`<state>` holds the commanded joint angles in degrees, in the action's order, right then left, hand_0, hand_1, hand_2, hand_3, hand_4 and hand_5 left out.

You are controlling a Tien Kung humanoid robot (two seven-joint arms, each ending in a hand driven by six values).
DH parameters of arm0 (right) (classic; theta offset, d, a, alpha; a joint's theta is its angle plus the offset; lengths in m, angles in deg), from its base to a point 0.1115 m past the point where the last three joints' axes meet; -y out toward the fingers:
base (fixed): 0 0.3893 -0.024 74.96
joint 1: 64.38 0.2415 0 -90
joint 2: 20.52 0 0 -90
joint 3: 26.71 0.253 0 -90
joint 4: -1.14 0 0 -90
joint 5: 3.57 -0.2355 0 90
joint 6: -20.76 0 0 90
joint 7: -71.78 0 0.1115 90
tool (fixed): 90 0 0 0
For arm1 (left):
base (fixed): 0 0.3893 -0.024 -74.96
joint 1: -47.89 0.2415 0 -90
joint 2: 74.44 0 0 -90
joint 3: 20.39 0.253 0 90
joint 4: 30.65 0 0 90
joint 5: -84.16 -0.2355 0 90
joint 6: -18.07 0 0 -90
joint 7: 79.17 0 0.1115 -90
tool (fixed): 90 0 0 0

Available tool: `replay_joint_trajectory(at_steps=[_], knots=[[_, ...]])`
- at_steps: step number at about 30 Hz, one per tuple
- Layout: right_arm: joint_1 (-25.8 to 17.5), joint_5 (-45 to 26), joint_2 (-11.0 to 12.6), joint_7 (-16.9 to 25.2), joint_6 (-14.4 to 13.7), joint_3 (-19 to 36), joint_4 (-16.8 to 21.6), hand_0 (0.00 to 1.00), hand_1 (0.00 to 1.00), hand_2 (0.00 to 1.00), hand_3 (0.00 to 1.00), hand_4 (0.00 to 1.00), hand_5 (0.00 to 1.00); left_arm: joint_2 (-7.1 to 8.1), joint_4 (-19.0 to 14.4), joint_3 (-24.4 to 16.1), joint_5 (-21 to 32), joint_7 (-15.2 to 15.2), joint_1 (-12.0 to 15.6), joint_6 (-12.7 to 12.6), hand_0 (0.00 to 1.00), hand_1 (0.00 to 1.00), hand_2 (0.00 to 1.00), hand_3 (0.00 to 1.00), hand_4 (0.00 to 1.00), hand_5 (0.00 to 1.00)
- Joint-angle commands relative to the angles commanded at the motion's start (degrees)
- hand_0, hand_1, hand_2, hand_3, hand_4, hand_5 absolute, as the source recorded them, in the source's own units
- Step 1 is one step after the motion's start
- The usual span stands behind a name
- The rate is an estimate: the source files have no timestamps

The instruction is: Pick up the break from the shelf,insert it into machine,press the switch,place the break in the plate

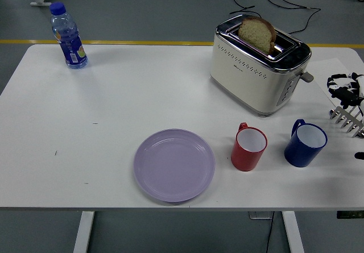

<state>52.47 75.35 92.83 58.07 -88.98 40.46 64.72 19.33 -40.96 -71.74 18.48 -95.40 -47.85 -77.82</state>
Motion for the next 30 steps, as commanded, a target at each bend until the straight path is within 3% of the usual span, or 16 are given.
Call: replay_joint_trajectory(at_steps=[3, 4, 9, 10, 13, 15, 16, 20, 22, 23, 28, 29, 30], knots=[[0.0, 0.8, 0.2, -0.3, 0.9, 0.9, 0.7, 0.303, 0.323, 0.417, 0.795, 0.622, 0.483, -0.01, 0.0, -0.2, -0.2, 0.0, 0.1, 0.0, 0.651, 0.590, 0.599, 0.605, 0.329, 0.952], [0.1, 0.7, 0.2, -0.2, 1.0, 1.2, 1.0, 0.713, 0.689, 0.813, 0.920, 0.698, 0.536, 0.02, 0.0, 0.0, -0.1, 0.0, 0.0, 0.0, 0.652, 0.590, 0.599, 0.605, 0.327, 0.949], [0.3, 0.0, 0.5, 0.4, 0.8, 1.9, 2.1, 0.713, 0.689, 0.813, 0.920, 0.698, 0.536, 0.07, 0.0, 0.1, 0.1, 0.0, -0.1, 0.0, 0.652, 0.590, 0.599, 0.605, 0.327, 0.949], [0.4, -0.1, 0.5, 0.4, 0.7, 2.0, 2.2, 0.772, 0.745, 0.867, 0.929, 0.700, 0.533, 0.07, 0.0, 0.2, 0.2, 0.1, -0.1, 0.0, 0.651, 0.590, 0.599, 0.605, 0.327, 0.948], [0.7, -0.9, 0.7, 1.0, 0.1, 2.1, 3.3, 0.772, 0.745, 0.867, 0.929, 0.700, 0.533, 0.11, 0.0, 0.4, 0.6, 0.1, -0.2, 0.0, 0.651, 0.590, 0.599, 0.605, 0.327, 0.948], [1.2, -1.4, 0.7, 1.5, -0.4, 1.9, 4.4, 0.772, 0.745, 0.867, 0.929, 0.700, 0.533, 0.10, 0.0, 0.4, 0.7, 0.1, -0.3, -0.1, 0.651, 0.590, 0.599, 0.605, 0.327, 0.948], [1.7, -1.5, 0.8, 1.7, -0.5, 1.7, 5.0, 0.831, 0.792, 0.899, 0.927, 0.694, 0.484, 0.09, 0.0, 0.4, 0.7, 0.1, -0.3, -0.1, 0.651, 0.590, 0.599, 0.604, 0.327, 0.948], [4.1, -0.5, 0.9, 1.9, -0.5, 0.5, 6.4, 0.831, 0.792, 0.899, 0.927, 0.694, 0.484, 0.15, 0.0, 0.6, 0.8, 0.1, -0.5, 0.0, 0.651, 0.590, 0.599, 0.604, 0.327, 0.948], [6.4, 1.2, 0.8, 0.8, 0.7, -0.4, 6.7, 0.831, 0.792, 0.899, 0.927, 0.694, 0.484, 0.17, 0.0, 0.6, 0.9, 0.1, -0.5, -0.1, 0.651, 0.590, 0.599, 0.604, 0.327, 0.948], [7.6, 2.0, 0.8, 0.4, 1.4, -0.8, 6.8, 0.878, 0.818, 0.926, 0.926, 0.760, 0.414, 0.17, 0.0, 0.6, 1.0, 0.1, -0.5, -0.1, 0.651, 0.590, 0.598, 0.606, 0.327, 0.948], [13.6, 5.4, 0.4, -1.1, 3.8, -3.8, 6.4, 0.878, 0.818, 0.926, 0.926, 0.760, 0.414, 0.24, 0.0, 1.0, 1.5, 0.1, -0.7, -0.1, 0.651, 0.590, 0.598, 0.606, 0.327, 0.948], [15.2, 6.3, 0.3, -1.7, 4.6, -4.7, 6.1, 0.897, 0.833, 0.934, 0.932, 0.796, 0.339, 0.26, 0.0, 1.1, 1.6, 0.2, -0.7, -0.2, 0.651, 0.589, 0.596, 0.605, 0.327, 0.948], [16.5, 7.0, 0.0, -2.1, 5.3, -5.6, 5.7, 0.897, 0.833, 0.934, 0.932, 0.796, 0.339, 0.28, 0.0, 1.2, 1.8, 0.2, -0.8, -0.2, 0.651, 0.589, 0.596, 0.605, 0.327, 0.948]])
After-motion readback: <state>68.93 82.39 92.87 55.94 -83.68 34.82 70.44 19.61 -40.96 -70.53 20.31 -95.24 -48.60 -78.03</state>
